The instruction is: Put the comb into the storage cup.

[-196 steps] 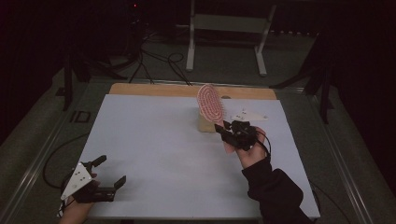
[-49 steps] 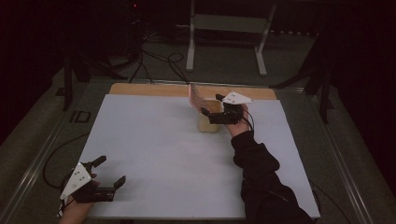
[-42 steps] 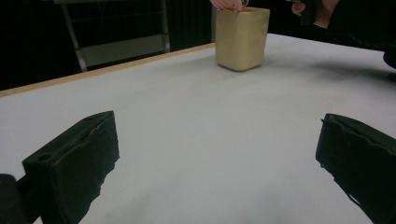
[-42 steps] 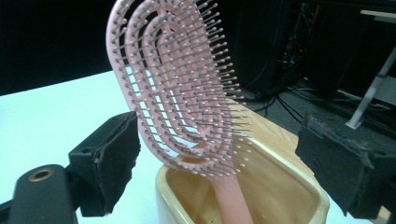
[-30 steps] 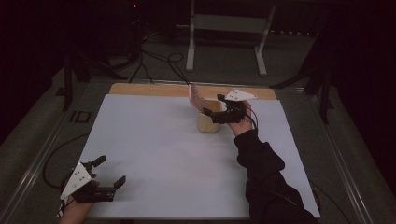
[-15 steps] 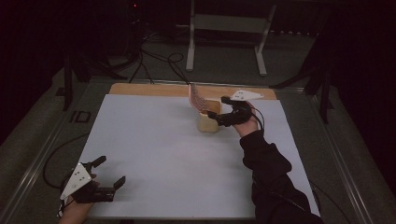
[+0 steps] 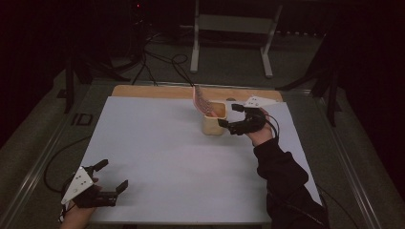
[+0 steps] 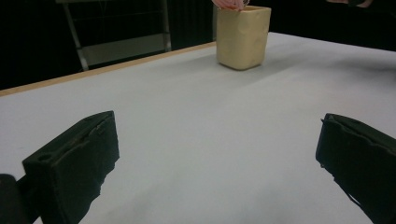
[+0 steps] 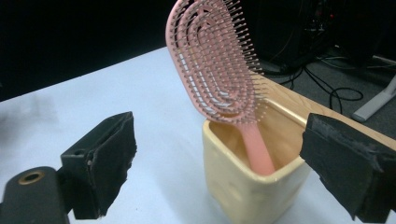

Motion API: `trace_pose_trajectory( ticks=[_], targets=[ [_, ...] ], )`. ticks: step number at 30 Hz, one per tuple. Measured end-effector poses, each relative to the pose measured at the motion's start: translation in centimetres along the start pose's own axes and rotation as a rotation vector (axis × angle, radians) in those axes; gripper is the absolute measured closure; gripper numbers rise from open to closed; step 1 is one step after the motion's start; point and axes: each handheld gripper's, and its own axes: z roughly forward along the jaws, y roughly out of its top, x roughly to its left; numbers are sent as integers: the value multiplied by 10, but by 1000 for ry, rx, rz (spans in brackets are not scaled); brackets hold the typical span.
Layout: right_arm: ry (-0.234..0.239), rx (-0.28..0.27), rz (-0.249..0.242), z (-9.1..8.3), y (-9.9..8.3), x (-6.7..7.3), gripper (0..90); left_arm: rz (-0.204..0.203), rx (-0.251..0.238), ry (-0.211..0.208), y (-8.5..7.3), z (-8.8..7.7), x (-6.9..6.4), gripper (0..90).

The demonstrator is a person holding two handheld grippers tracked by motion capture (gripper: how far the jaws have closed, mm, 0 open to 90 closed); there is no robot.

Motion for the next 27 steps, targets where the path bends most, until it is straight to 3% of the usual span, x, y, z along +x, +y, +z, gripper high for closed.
trace_pose_trajectory(
  ticks=[9,27],
  targets=[
    [-39,-12,-30,-18,-19,10,97,0,0,0,0,0,0,0],
    [-12,28,-30,-44,-68,23,97,1,0,1,0,0,0,0]
  ],
)
